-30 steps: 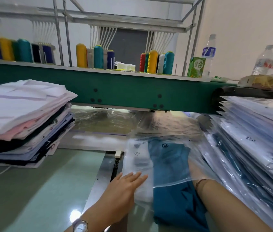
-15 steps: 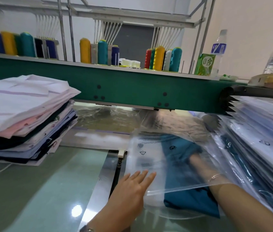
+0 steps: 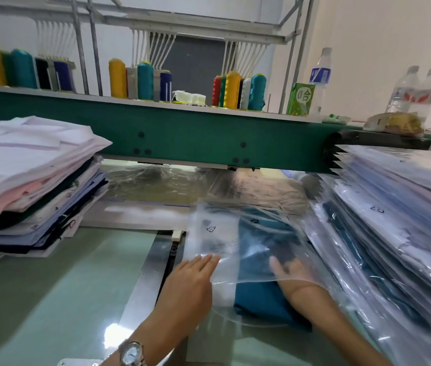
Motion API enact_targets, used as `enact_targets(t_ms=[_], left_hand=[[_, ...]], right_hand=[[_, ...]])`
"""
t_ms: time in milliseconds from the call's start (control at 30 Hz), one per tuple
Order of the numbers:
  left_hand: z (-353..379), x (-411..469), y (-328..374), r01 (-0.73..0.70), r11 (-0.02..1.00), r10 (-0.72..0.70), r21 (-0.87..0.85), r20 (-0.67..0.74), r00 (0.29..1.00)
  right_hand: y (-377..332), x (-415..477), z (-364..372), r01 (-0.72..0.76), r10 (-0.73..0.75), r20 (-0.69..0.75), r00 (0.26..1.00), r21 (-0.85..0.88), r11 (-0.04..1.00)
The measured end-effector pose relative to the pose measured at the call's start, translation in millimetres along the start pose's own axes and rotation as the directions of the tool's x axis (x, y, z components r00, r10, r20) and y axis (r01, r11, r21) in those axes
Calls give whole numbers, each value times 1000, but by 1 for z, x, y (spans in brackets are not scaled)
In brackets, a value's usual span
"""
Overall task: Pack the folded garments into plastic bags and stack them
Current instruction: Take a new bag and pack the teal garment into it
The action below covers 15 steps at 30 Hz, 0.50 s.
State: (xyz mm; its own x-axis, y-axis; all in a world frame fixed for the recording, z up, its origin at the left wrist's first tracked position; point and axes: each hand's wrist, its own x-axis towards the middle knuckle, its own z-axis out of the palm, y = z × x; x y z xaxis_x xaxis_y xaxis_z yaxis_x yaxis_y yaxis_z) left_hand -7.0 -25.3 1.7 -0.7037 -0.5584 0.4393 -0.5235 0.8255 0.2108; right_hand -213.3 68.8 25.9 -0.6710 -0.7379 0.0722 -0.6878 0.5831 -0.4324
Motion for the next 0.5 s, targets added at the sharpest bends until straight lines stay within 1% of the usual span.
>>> enact_targets(t_ms=[33, 67, 100, 133, 200, 267, 300, 333, 367, 400, 433, 467, 500], left_hand=[[-1, -3, 0, 8, 1000, -8, -4, -21, 1000], [-1, -6, 0, 13, 999, -15, -33, -53, 998], [0, -9, -1, 12, 999, -17, -52, -92, 996], [1, -12, -2, 19, 998, -25, -67, -105, 994], [2, -16, -4, 35, 997, -42, -62, -110, 993], [1, -18, -4, 25, 997, -34, -72, -118, 992], [0, -17, -3, 28, 996, -37, -84, -116, 993], [1, -17, -3, 34, 994, -44, -105, -98, 994], [2, -16, -2, 38, 990, -51, -139, -90, 995], [3, -15, -1, 35, 985, -53, -169, -106, 993], [3, -15, 1, 31, 981, -55, -189, -122, 991], [3, -15, 3, 28, 979, -55, -204, -128, 990], [3, -15, 6, 28, 974, -57, -223, -127, 990]], right_hand=[[7, -5, 5, 27, -28, -10, 1000, -83, 996], [13, -16, 9, 22, -22, 2, 1000, -171, 985], [19, -22, 11, 42, -39, 21, 999, -227, 973], [24, -25, 14, 36, -25, 42, 999, -273, 961], [27, -19, 11, 2, 7, 31, 999, -269, 963], [26, -15, 3, -68, 73, 16, 997, -208, 976], [29, -10, 2, -74, 69, -43, 997, -136, 988], [29, -10, 3, -63, 60, -117, 991, -24, 998], [29, -11, 5, -24, 48, -199, 979, 121, 992], [24, -15, 6, 12, 59, -225, 973, 305, 952], [17, -17, 6, 51, 72, -220, 973, 507, 861], [8, -18, 7, 62, 84, -178, 980, 685, 726], [-1, -18, 7, 60, 93, -141, 986, 806, 588]])
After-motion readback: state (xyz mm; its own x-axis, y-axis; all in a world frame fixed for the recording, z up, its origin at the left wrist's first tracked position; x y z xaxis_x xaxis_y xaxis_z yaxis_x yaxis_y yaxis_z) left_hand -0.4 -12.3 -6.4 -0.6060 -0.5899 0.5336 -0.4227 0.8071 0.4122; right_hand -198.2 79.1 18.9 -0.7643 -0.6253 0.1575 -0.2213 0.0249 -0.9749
